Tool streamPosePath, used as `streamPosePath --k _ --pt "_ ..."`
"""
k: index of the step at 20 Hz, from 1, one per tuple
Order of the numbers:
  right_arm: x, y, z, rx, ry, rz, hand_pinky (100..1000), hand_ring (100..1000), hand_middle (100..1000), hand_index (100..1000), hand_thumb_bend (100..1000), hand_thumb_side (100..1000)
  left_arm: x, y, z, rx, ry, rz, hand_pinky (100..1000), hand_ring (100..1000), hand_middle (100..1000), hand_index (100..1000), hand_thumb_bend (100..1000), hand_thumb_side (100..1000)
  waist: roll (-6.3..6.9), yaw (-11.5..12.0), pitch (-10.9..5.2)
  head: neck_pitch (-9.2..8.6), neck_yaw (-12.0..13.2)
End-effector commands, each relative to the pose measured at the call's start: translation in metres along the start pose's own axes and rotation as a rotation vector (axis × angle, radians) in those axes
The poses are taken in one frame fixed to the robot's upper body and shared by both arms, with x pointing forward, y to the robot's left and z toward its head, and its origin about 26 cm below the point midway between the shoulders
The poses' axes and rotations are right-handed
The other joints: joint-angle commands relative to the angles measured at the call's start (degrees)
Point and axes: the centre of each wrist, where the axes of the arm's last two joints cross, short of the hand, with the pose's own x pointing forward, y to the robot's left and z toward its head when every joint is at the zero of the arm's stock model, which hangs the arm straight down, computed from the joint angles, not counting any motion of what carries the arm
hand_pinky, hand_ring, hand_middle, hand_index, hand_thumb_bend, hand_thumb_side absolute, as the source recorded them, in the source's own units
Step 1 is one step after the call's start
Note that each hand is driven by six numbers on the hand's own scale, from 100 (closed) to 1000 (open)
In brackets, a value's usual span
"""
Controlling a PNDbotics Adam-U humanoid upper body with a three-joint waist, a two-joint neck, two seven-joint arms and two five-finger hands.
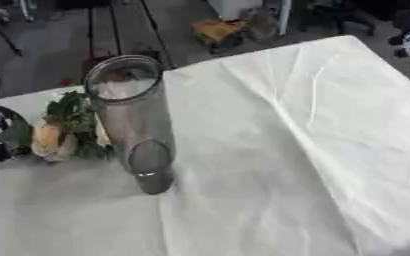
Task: Arrange flowers into the vase.
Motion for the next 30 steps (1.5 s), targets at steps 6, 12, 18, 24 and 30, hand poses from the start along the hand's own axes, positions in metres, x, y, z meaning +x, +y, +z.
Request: streamPosePath --k 6,12,18,24,30 --pt "0.006 -0.009 -0.006 -0.011 -0.027 0.013 710 742 772 853 100 820 -0.007 0.004 0.002 -0.038 0.034 0.013 684 645 681 791 358 228 -0.32 -0.4 -0.32 -1.12 -0.2" --pt "0.006 -0.009 -0.006 -0.013 -0.028 0.01 710 742 770 850 100 819 -0.006 0.001 0.001 -0.05 0.031 0.048 474 431 505 707 358 351 -0.39 -0.5 -0.23 -0.97 -0.4" --pt "0.005 -0.008 -0.005 -0.013 -0.025 0.006 711 742 771 850 100 818 -0.005 -0.001 0.0 -0.065 0.047 0.113 177 101 308 539 268 411 -0.48 -0.6 -0.44 -0.97 -0.6" --pt "0.003 -0.008 -0.004 -0.014 -0.021 0.002 712 743 771 851 100 817 -0.001 -0.006 -0.001 -0.028 0.083 0.203 100 100 205 487 242 491 -0.73 -0.5 -0.61 -1.07 -0.6" --pt "0.002 -0.008 -0.004 -0.016 -0.019 -0.003 712 743 770 851 100 816 0.004 -0.009 -0.004 0.048 0.082 0.3 100 100 100 439 369 609 -0.99 -0.4 -0.82 -1.12 -0.6"
